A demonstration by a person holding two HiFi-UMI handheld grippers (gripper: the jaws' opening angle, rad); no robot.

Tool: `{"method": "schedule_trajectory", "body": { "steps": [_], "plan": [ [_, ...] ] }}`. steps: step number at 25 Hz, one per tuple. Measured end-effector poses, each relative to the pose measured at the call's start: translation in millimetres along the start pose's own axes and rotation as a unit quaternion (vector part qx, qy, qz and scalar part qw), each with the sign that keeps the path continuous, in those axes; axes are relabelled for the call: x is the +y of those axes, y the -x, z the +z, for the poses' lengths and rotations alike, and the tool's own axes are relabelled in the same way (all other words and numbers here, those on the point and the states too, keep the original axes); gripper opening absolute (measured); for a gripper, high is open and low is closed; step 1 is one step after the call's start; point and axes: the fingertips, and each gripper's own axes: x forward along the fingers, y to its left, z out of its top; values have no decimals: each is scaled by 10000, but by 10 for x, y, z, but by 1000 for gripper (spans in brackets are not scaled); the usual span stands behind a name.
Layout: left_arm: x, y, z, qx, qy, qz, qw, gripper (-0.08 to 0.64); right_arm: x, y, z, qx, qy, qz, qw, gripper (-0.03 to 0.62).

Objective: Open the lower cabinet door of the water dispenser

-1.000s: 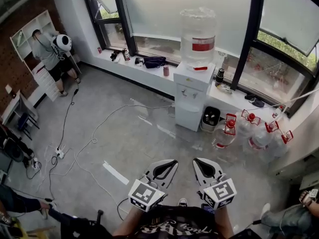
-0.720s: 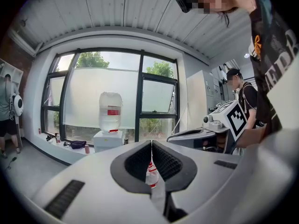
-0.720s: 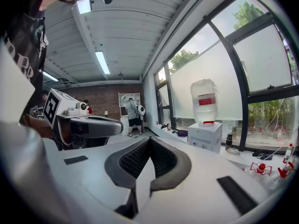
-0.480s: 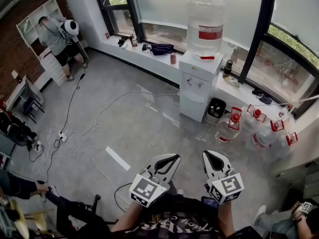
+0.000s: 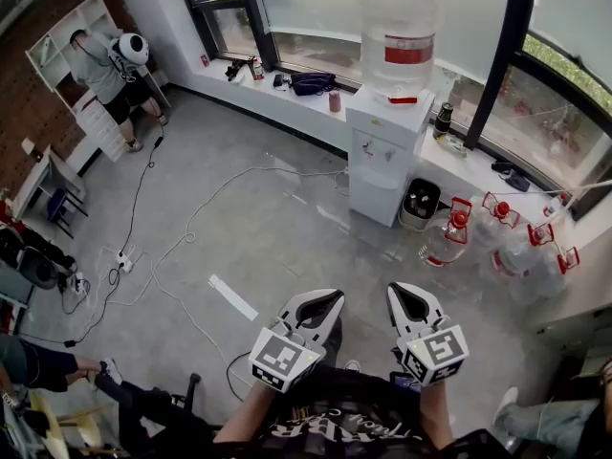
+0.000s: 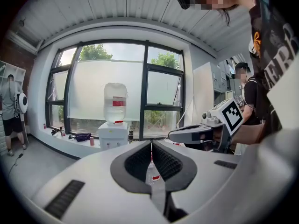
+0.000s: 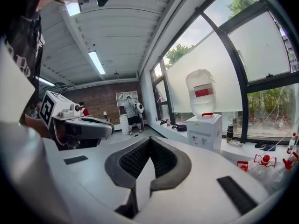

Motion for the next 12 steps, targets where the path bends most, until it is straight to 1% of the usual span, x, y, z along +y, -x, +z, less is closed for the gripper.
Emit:
{"method": "schedule_trajectory", "body": {
  "steps": [5,9,12],
  "plan": [
    [434,-312,53,-88,74,-183,9998,20,-272,-392,99,83,18,-237,9997,11],
    [949,-541,144,-103,1,-246,9996,20,-509,-858,272,83,3,-438,9990,9],
    [1379,-651,160,-39,55,-327,9994,20,-614,-1262,368,145,-3,-551,9984,11]
  ]
}}
